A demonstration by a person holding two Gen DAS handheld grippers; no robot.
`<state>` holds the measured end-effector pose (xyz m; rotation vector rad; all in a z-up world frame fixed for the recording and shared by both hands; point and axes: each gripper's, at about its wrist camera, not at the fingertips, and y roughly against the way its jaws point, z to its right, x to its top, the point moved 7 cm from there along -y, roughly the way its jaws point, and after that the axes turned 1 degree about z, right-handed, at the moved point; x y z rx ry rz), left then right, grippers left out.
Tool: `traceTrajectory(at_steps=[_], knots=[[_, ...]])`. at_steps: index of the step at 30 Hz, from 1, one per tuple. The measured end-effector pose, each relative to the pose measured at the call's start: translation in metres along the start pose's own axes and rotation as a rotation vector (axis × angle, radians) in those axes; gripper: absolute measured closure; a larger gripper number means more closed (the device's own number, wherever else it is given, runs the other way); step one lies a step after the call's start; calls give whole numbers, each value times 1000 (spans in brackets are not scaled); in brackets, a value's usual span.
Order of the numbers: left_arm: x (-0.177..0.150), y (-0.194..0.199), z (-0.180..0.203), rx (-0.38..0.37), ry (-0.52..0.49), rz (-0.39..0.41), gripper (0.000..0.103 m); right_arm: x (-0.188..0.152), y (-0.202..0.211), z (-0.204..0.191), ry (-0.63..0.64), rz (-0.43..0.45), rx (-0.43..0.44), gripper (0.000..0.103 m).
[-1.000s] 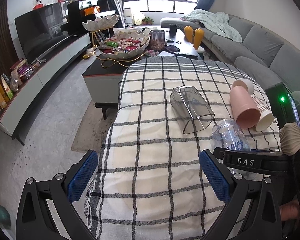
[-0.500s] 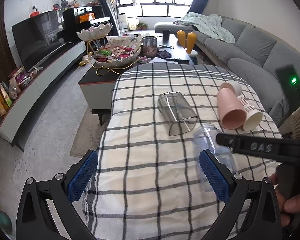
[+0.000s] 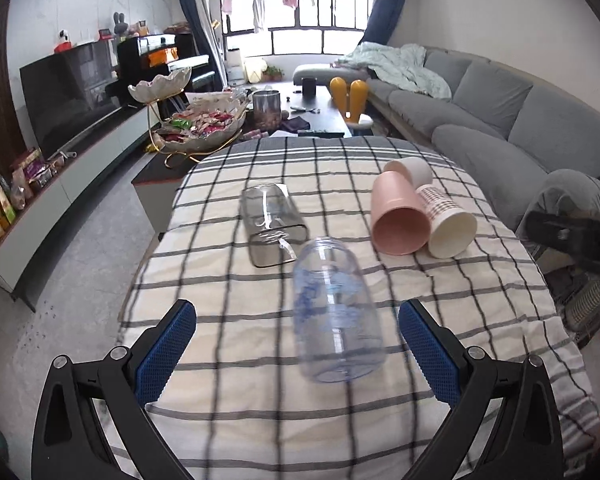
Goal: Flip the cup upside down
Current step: 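Close the left gripper around the body of the lying jar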
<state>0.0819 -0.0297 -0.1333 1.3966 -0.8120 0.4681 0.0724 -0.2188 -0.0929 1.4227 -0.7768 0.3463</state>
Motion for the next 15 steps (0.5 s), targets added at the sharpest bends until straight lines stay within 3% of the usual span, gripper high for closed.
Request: traceTrajectory(at_steps=[5,9,15], knots=[[-7,-12,20,21,14,59,0,-5,16,39,-35,58,-68,4],[-12,-19,31,50,4,152,0,-17,11,59,-102,22,-66,4],[-25,-49,36,82,12,103,0,-27,-3,72,-172,-25,-31,4]])
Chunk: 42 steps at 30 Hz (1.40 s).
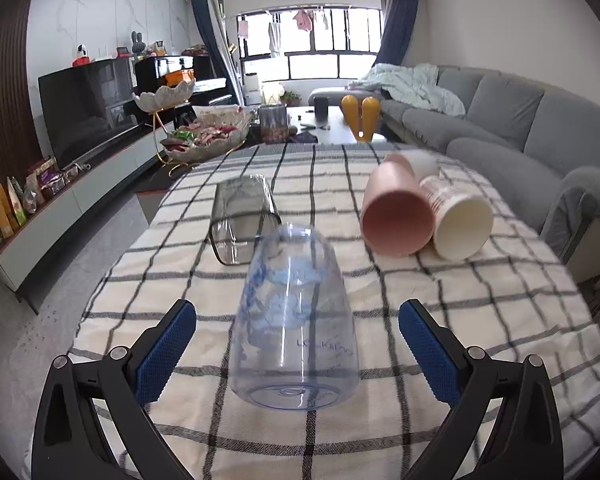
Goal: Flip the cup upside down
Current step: 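Close the left gripper around the body of the lying jar, then lift the jar with the left gripper and turn its mouth downward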
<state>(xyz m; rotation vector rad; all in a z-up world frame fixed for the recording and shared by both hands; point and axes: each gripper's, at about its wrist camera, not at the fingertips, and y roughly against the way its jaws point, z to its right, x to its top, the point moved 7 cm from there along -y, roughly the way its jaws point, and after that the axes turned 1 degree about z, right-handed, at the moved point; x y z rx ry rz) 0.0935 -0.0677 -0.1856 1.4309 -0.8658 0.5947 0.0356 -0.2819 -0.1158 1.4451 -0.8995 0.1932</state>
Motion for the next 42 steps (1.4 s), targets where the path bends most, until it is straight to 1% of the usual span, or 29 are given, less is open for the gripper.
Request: traceTrajectory(at_steps=[3,9,11,13,15,17,19,21,23,28,32,36,39,42], knots=[[-7,-7,2,2,-2,-12,0,-4,-7,-1,-15,-23,15,4],[-16,-20,-7,27,28,-46,0,-11,-18,-4,-36,-76,38,4],[-19,-26,-9,27,37,-65,1,-13,-22,-4,-46,-92,42,4],[-20,-28,-9,26,38,-65,3,-15,-26,-3,-59,-110,45,4],[-22,-30,-9,37,27,-67,9,-17,-30,-2,-72,-128,46,4],[-23,-31,-8,26,22,-73,12,-18,-32,0,-85,-138,40,4],[-22,-32,-7,19,23,-78,17,-18,-33,1,-92,-140,35,4],[-22,-33,-8,11,30,-83,26,-18,-33,0,-93,-144,37,4],[-23,-34,-7,-8,32,-87,31,-19,-34,-2,-90,-147,41,4],[-20,-29,-2,1,0,-71,31,-19,-33,-5,-81,-146,46,4],[-15,-21,5,-12,-43,-52,32,-17,-29,-5,-81,-136,54,4],[-6,-12,4,-26,-47,-50,32,-12,-21,-5,-88,-115,63,4],[0,-8,1,-39,-57,-101,32,-7,-16,-6,-98,-108,78,4],[6,-4,-5,-54,-77,-219,32,-1,-11,-8,-118,-125,92,4]])
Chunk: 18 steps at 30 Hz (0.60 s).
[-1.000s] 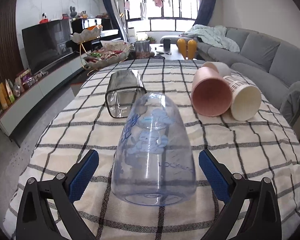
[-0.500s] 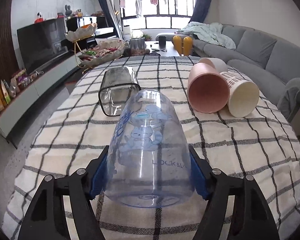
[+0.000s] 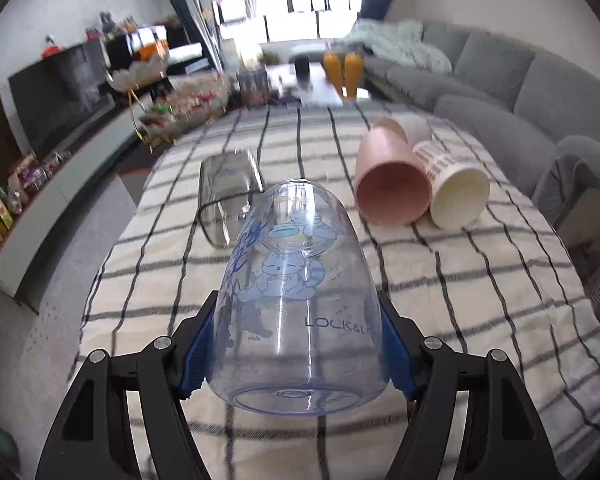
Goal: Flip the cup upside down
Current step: 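Lift the jar with the left gripper and turn its mouth downward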
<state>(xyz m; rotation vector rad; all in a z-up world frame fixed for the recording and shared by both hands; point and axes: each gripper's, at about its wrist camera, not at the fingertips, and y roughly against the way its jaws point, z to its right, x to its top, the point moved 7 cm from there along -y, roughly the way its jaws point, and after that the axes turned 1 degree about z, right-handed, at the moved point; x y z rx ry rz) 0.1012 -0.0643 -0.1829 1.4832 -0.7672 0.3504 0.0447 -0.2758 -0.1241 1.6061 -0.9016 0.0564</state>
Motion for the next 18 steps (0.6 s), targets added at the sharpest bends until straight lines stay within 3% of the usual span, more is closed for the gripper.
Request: traceTrajectory(at_steps=[3,8,18], knots=[[5,8,-4,-19,-25,-98,32,5,5,-5,-21,-19,7,4],[15,9,1,-101,-95,-354,32,21,12,-18,-50,-36,37,4],[18,-10,17,-125,-222,-836,32,43,-8,-12,-195,-135,97,4]])
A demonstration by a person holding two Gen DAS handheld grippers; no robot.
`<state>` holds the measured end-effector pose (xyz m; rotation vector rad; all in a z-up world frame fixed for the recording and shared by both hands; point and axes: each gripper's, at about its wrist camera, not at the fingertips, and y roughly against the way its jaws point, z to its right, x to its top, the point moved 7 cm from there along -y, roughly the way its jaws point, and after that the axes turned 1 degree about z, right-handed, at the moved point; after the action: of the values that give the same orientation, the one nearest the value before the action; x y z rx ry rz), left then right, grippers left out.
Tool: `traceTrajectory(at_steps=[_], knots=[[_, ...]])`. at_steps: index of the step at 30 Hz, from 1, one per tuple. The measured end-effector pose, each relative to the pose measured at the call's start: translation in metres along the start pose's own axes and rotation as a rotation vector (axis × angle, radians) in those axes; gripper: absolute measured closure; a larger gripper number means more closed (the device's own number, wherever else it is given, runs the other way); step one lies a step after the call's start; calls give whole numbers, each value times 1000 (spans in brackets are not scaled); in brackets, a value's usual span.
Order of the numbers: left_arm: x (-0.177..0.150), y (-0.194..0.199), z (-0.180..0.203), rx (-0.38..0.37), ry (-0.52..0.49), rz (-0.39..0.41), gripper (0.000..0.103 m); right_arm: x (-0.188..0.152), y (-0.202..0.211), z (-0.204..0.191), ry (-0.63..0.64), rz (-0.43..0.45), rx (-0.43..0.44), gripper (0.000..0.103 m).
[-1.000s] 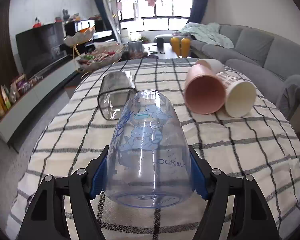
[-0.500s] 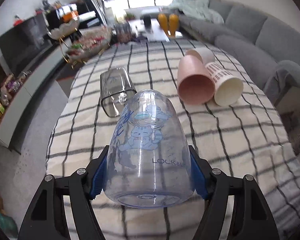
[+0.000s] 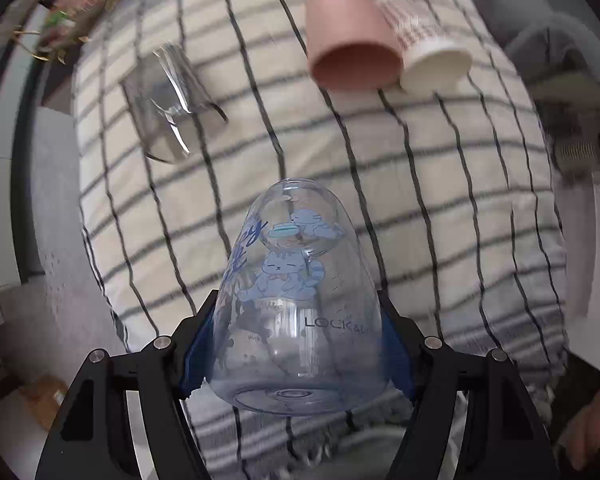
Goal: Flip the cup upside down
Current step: 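Lift the jar with the left gripper and turn its mouth downward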
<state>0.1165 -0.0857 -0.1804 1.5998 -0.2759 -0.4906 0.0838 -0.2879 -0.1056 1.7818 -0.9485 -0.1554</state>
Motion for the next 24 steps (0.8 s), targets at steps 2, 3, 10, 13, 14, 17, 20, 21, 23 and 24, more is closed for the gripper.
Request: traceTrajectory(at_steps=[2,3,10,13,14,17,20,21,23,24], knots=[[3,-2,2,-2,-6,-74,32,5,-4,2,-23,-15,9,4],[5,-3,3,4,-15,-113,32,8,-7,2,-34,-22,14,4],[20,-7,13,12,-28,-283,32,27,-29,8,-91,-71,41,4],[29,-10,13,39,-39,-321,32,32,-40,13,-116,-94,46,4],[32,-11,14,47,-46,-330,32,34,-44,15,-127,-103,48,4],[40,-14,17,62,-67,-361,32,39,-54,20,-149,-116,46,4],[46,-17,23,67,-88,-391,32,42,-62,23,-165,-125,48,4],[48,-19,23,68,-92,-397,32,42,-64,23,-170,-129,50,4],[49,-25,20,78,-101,-406,32,42,-68,25,-175,-136,53,4],[51,-27,18,92,-108,-402,31,42,-69,25,-176,-140,55,4]])
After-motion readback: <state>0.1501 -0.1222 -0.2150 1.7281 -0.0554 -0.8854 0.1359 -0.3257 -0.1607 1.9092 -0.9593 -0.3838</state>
